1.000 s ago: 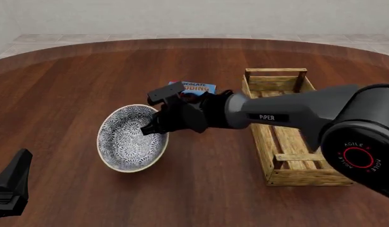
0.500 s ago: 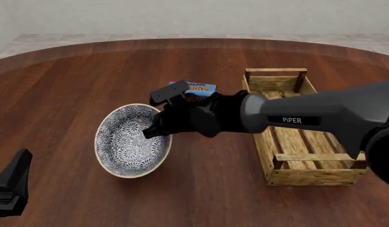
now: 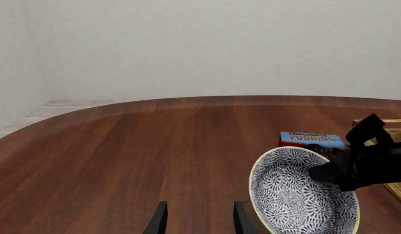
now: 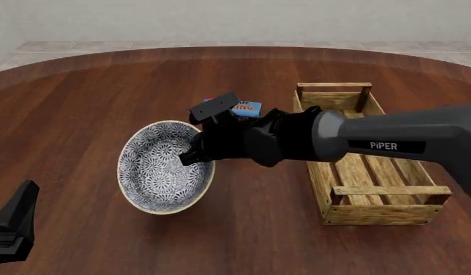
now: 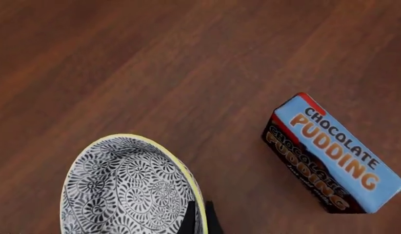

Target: Pick up the bowl on the left and put it in the tray.

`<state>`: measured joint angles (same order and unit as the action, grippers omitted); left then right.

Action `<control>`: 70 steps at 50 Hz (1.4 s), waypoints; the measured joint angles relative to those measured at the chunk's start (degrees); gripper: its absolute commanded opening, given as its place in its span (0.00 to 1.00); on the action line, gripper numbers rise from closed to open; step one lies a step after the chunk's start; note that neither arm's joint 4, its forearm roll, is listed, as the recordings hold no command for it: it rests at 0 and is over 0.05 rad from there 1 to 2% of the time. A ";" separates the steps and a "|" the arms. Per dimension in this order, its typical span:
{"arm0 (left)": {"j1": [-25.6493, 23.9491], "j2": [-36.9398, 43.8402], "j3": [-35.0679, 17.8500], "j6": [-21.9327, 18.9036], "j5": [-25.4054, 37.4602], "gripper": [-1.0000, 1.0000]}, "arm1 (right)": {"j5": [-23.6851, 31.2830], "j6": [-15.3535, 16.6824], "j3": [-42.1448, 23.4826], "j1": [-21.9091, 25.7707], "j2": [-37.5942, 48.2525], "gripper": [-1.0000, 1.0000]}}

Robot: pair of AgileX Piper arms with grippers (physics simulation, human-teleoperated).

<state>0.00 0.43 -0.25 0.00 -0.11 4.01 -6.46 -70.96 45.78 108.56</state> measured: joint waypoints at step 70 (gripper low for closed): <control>0.00 0.00 0.00 0.00 0.00 1.00 | -2.40 -5.47 9.26 -2.00 -15.22 0.00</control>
<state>0.00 0.43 -0.25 0.00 -0.11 1.61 -11.93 -61.70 43.78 93.33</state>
